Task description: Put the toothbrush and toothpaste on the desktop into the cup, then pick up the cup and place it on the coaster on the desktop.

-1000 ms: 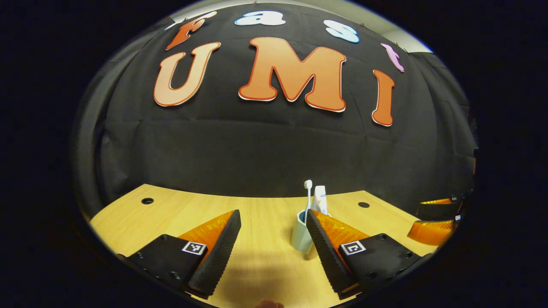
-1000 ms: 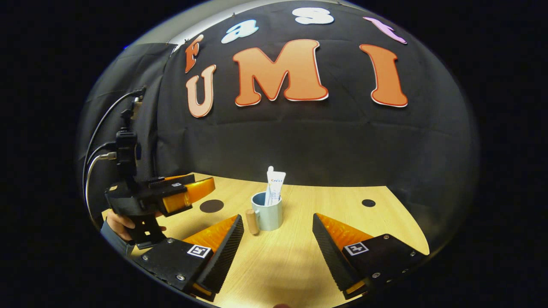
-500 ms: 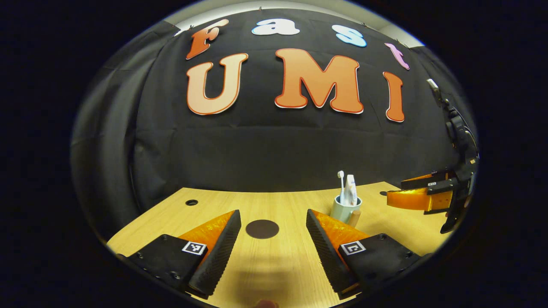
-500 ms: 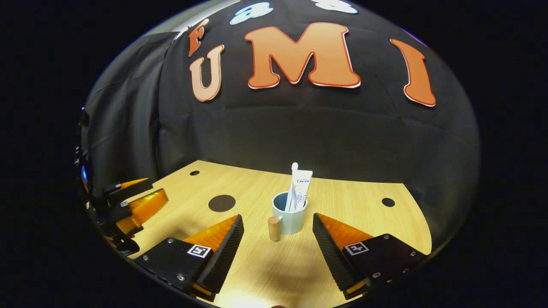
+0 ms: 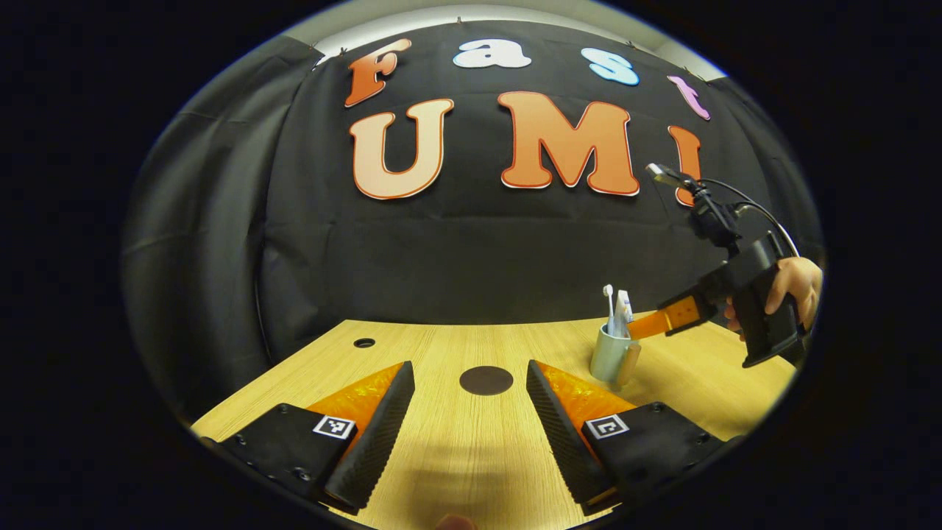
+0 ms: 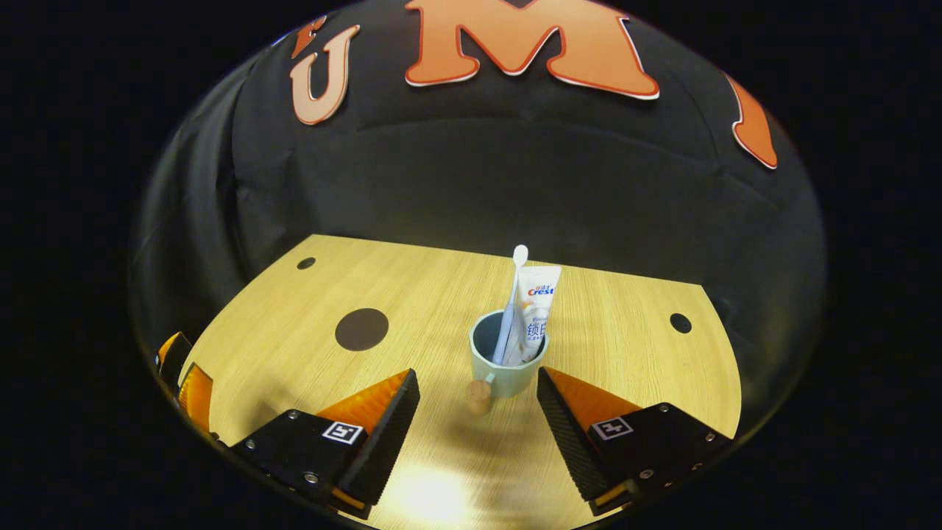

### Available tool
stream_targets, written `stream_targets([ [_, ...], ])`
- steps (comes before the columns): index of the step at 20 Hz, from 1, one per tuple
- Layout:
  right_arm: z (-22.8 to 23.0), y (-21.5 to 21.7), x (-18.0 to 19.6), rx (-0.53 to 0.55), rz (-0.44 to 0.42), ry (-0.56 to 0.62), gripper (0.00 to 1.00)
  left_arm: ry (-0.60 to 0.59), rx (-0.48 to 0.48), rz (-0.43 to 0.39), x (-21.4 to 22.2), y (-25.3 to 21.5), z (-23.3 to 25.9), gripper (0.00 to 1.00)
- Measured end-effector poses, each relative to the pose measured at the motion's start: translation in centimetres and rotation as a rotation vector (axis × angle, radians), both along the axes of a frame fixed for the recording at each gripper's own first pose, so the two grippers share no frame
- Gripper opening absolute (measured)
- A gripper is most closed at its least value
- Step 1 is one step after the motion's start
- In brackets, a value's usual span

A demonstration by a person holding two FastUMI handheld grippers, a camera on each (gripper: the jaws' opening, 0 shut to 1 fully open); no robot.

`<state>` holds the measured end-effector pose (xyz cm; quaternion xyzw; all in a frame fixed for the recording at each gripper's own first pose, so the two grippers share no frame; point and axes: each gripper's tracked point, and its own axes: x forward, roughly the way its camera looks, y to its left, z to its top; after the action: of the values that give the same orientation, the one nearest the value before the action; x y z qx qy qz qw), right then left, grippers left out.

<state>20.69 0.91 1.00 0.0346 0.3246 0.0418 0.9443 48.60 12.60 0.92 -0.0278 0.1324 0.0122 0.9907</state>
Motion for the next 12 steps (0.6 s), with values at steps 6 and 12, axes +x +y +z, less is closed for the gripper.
stream_targets([
  [6, -2.9, 0.0, 1.9, -0.02, -0.044, 0.166, 0.92, 0.046, -0.007, 0.015, -0.4, 1.3, -2.4, 0.98],
  [12, -6.2, -0.4, 2.6, 0.008, -0.133, 0.309, 0.83, 0.093, -0.02, 0.029, -1.2, 2.6, -5.0, 0.98],
])
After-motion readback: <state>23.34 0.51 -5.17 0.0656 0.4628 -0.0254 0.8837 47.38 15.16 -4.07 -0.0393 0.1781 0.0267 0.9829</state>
